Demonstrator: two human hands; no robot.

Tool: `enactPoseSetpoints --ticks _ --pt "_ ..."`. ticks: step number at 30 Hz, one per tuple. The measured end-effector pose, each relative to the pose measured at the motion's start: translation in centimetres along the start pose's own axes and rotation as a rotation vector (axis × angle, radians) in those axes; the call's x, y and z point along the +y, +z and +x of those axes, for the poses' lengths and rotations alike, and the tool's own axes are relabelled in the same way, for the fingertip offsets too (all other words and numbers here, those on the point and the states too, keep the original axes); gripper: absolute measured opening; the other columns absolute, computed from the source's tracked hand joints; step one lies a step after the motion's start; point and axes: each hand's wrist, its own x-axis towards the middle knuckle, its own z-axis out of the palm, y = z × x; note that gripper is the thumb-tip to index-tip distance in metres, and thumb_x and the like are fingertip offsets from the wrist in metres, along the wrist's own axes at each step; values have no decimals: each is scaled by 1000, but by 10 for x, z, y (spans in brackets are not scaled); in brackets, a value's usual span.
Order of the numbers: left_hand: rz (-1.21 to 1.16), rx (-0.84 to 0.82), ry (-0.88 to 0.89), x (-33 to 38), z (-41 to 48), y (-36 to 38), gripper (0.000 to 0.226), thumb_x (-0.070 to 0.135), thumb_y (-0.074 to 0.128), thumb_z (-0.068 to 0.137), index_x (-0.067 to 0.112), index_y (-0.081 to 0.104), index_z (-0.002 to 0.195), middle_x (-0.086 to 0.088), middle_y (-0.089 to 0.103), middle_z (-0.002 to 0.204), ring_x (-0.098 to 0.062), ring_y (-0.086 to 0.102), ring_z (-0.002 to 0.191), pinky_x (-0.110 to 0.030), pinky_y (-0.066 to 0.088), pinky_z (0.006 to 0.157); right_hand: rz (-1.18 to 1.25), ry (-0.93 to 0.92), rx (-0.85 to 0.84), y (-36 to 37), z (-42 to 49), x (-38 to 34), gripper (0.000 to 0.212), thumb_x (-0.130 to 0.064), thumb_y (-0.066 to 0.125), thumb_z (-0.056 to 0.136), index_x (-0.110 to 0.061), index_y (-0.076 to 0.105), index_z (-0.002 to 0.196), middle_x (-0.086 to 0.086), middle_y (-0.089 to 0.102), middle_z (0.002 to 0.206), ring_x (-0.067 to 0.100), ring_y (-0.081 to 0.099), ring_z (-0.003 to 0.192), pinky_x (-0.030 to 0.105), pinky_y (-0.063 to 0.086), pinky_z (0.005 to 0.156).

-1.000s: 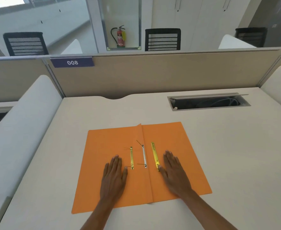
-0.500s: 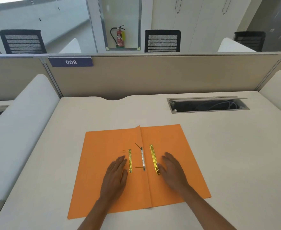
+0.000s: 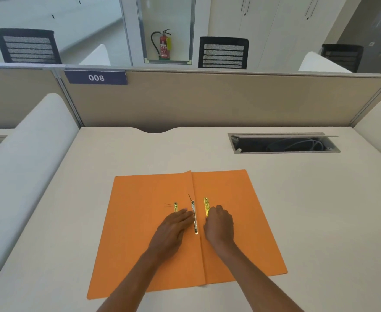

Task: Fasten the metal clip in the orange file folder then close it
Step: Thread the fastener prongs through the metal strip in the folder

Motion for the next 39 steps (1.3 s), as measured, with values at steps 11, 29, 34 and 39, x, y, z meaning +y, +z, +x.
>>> enactPoseSetpoints --ticks 11,29,34,39 --pt "-57 70 -100 -1 22 2 24 30 50 98 21 70 107 11 68 118 -13 58 112 -33 38 98 340 348 -164 -11 18 4 24 -18 63 86 -7 57 106 12 60 115 34 60 105 37 50 81" --pt "-331 406 -514 13 51 25 16 22 67 90 19 75 103 1 77 83 -15 68 72 -22 45 65 489 289 -125 -1 26 22 12 -16 77 79 -10 68 75 8 70 88 27 67 86 36 56 73" --pt "-273 426 -460 13 51 27 13 19 66 90 22 77 96 3 76 79 -17 66 65 -28 45 66 559 273 -145 -6 27 23 21 -16 81 75 -11 68 90 9 68 90 27 66 84 30 51 72" --pt "-276 435 -433 12 50 27 11 17 67 90 20 77 95 2 76 76 -17 65 62 -30 46 64 1006 244 -257 -18 21 28 7 -9 75 81 -8 73 75 7 60 64 10 49 46 19 38 43"
